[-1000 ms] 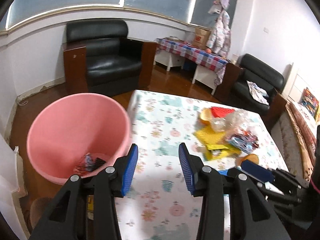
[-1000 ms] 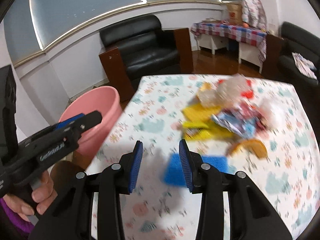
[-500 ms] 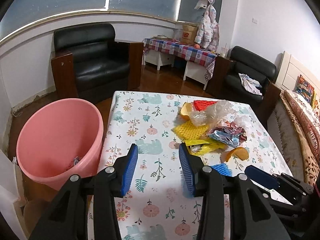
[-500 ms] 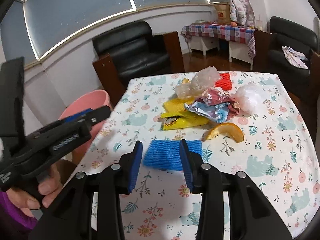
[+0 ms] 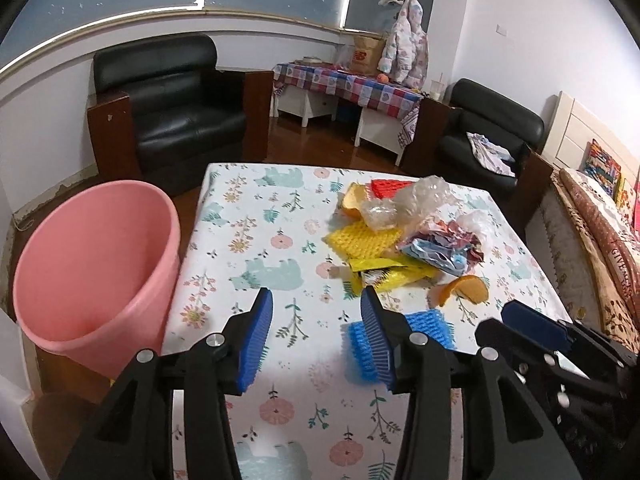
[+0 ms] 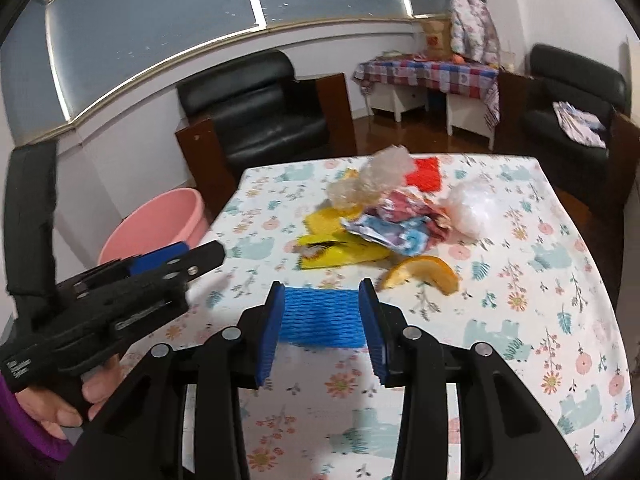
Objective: Collect trash
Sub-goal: 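Grasp the blue foam net with the left tool while the right tool moves to the orange peel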
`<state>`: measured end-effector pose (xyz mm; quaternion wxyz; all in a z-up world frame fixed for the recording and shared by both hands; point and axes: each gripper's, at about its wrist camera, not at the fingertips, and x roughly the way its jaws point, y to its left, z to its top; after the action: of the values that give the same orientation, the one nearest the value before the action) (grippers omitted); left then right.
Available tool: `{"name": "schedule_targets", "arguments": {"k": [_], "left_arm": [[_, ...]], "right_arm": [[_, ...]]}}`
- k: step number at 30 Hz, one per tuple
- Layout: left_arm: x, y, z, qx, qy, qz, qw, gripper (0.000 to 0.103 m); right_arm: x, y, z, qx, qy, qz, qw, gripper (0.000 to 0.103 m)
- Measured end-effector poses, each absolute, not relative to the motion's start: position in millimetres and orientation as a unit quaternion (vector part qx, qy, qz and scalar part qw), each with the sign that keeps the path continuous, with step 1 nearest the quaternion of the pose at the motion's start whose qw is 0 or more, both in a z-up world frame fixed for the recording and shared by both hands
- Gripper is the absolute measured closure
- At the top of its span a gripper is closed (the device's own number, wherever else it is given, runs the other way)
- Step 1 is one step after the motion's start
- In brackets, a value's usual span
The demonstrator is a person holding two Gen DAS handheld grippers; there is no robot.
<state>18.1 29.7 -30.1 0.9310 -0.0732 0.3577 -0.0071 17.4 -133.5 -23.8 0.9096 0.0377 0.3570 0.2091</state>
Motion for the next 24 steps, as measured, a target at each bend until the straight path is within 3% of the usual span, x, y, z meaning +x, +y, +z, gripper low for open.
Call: {"name": "schedule_targets", "arguments": {"k": [24], "left_arm": [[34.1,3.9,-53.8,-0.07,0.396,-0.049,0.914,0.056]], "right_arm": [[38.1,-183.5,-44.5,0.048,0.37,0.145,0.916,0.064]]}}
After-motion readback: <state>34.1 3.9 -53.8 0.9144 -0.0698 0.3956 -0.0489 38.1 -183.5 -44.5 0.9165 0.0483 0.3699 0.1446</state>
